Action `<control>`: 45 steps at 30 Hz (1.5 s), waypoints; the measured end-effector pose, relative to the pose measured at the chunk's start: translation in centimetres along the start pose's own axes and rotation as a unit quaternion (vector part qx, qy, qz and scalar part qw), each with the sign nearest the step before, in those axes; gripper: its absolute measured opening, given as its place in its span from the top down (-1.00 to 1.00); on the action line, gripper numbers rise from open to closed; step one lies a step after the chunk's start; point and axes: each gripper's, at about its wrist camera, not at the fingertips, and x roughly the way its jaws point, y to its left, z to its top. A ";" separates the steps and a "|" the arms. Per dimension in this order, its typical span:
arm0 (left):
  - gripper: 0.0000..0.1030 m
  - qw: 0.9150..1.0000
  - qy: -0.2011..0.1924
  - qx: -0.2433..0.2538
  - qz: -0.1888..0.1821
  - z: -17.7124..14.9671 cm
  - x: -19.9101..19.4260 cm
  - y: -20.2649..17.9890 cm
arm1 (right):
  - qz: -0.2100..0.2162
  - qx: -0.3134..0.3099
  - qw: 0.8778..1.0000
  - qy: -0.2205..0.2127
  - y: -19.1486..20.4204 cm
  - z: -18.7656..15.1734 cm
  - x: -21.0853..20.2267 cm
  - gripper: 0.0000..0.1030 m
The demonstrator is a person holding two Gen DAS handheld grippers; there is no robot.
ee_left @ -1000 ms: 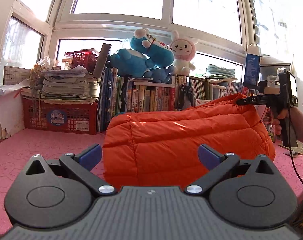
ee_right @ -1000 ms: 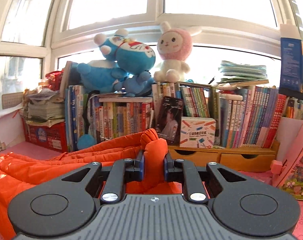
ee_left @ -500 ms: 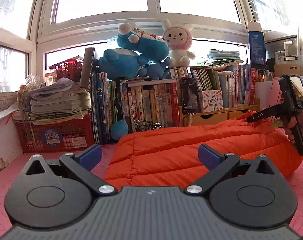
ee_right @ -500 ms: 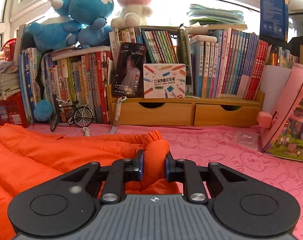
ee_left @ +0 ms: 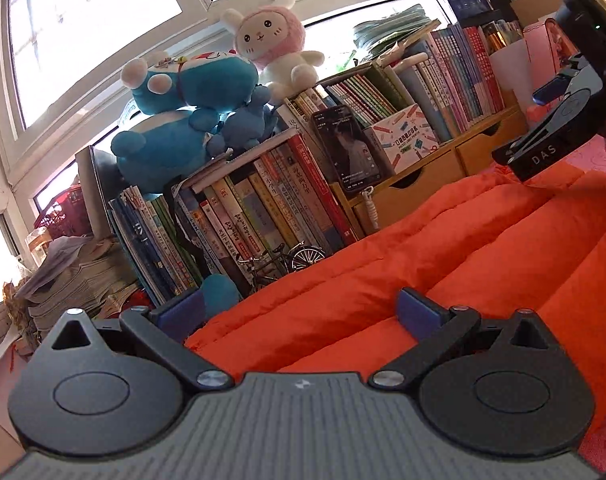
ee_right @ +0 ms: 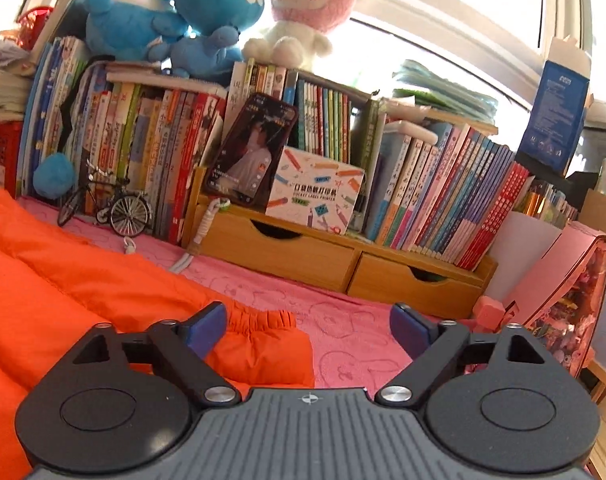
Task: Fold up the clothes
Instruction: 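Open the right gripper and press the folded jacket flat with both grippers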
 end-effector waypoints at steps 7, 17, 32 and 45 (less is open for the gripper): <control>-1.00 0.999 0.026 -0.037 0.014 0.7 2.2 0.4 | 0.076 -0.015 0.991 -0.108 3.9 1.7 -6.8 -0.99; -1.00 0.989 0.109 -0.105 -0.005 -2.4 6.2 1.6 | 0.118 -0.032 0.992 -0.010 9.4 -1.3 -1.4 -1.00; -1.00 0.991 0.099 -0.064 0.060 -5.2 5.2 3.7 | -0.018 -0.064 0.997 0.026 5.3 -5.9 -0.8 -0.99; -0.99 0.980 0.078 -0.054 0.176 -5.0 -0.6 5.9 | -0.106 -0.146 0.981 -0.074 4.0 -6.6 -7.9 -0.98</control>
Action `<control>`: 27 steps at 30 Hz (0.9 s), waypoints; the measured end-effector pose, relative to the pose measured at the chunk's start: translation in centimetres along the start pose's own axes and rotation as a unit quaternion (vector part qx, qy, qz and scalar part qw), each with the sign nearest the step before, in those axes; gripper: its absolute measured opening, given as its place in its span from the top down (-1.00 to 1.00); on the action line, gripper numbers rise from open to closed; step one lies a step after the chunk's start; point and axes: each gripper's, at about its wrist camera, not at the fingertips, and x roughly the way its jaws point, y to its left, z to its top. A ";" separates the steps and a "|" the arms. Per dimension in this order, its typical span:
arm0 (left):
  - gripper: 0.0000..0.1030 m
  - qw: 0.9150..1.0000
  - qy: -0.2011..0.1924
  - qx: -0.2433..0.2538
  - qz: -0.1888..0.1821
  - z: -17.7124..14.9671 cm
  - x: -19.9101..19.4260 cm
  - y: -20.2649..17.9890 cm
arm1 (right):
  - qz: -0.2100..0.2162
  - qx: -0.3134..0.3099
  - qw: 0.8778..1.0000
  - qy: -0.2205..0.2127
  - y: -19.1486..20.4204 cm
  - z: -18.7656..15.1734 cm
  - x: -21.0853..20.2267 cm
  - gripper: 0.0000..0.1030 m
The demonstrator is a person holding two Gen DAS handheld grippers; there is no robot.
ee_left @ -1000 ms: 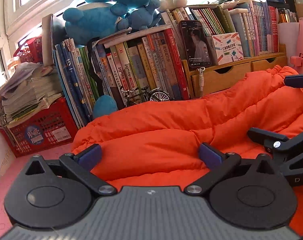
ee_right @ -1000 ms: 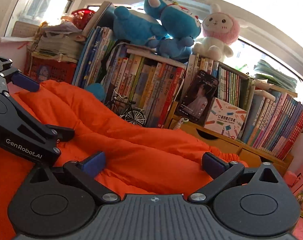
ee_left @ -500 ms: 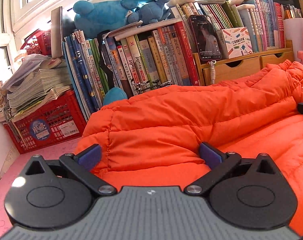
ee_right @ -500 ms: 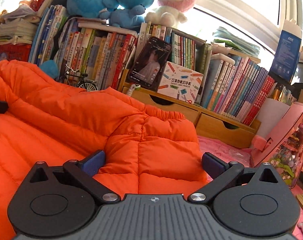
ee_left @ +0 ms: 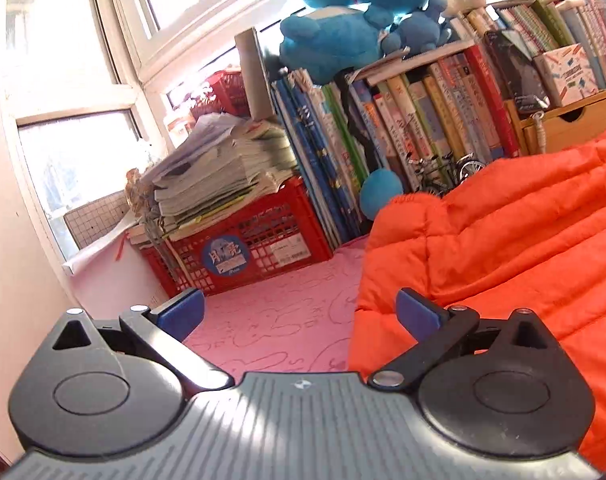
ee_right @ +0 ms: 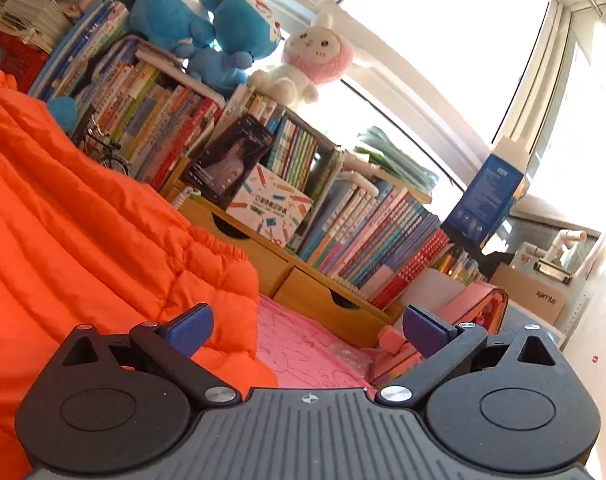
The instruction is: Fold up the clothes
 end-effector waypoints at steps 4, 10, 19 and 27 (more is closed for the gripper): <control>-1.00 0.997 -0.052 0.048 -0.042 0.8 -3.8 -3.4 | 0.067 -0.024 0.995 -0.076 3.7 3.0 -4.2 -1.00; -1.00 0.995 -0.029 0.084 -0.041 -1.0 -2.8 -5.5 | 0.081 -0.116 0.986 -0.086 8.0 2.9 -5.8 -0.99; -1.00 0.996 0.069 0.015 0.047 -3.3 0.7 4.2 | 0.017 -0.127 0.991 0.050 0.0 -3.8 -2.5 -0.99; -0.99 0.997 0.008 -0.031 -0.066 5.5 3.4 1.7 | 0.065 -0.057 0.994 -0.061 1.7 6.1 0.9 -1.00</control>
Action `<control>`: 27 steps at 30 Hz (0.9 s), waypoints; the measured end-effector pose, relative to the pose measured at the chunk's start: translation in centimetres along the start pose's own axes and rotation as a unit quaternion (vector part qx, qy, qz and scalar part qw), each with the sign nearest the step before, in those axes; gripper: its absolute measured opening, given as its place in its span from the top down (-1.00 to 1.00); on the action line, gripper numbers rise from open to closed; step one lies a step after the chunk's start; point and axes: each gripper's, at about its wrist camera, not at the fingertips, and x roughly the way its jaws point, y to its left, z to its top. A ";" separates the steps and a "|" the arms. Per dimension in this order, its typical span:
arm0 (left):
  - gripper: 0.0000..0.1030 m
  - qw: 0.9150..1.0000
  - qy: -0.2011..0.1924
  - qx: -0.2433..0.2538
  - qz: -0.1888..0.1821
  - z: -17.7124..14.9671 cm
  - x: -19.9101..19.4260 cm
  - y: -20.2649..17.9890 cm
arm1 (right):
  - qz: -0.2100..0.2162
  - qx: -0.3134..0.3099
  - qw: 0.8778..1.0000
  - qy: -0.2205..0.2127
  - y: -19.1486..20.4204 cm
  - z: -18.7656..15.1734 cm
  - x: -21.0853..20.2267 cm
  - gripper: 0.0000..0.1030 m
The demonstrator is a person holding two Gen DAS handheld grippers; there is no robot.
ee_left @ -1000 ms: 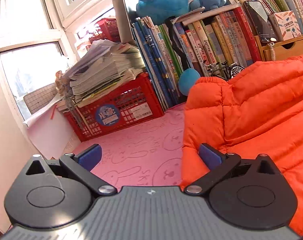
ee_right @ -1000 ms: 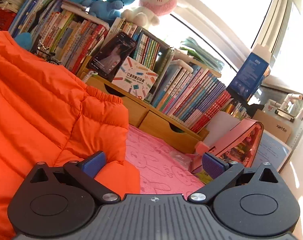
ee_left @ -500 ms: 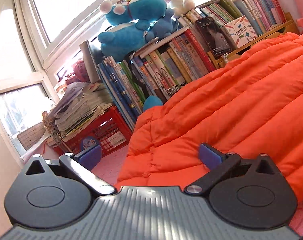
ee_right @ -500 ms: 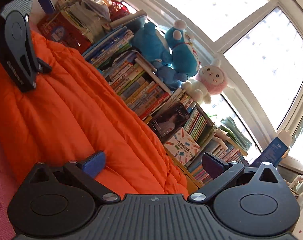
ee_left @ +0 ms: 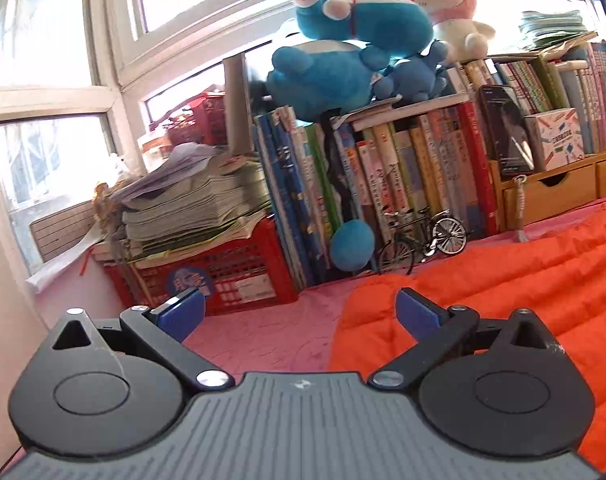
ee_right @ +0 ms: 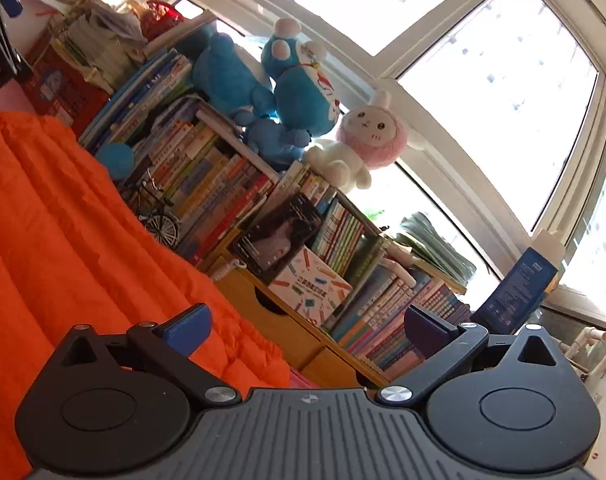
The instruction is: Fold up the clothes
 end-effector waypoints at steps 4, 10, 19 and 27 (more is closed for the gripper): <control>-0.99 0.997 0.028 0.074 -0.025 1.6 4.0 -4.7 | 0.041 0.018 0.999 0.011 2.4 4.0 6.7 -1.00; -1.00 0.996 0.063 0.065 -0.010 0.1 7.2 -5.8 | 0.067 0.021 0.991 0.113 5.1 0.1 12.0 -1.00; -1.00 0.994 0.096 0.051 0.017 -2.0 9.3 -3.7 | 0.036 0.100 0.982 0.157 2.4 -4.2 11.7 -1.00; -1.00 0.994 0.098 0.035 0.016 -3.6 9.3 -2.8 | -0.035 0.107 0.978 0.177 0.5 -6.8 10.7 -1.00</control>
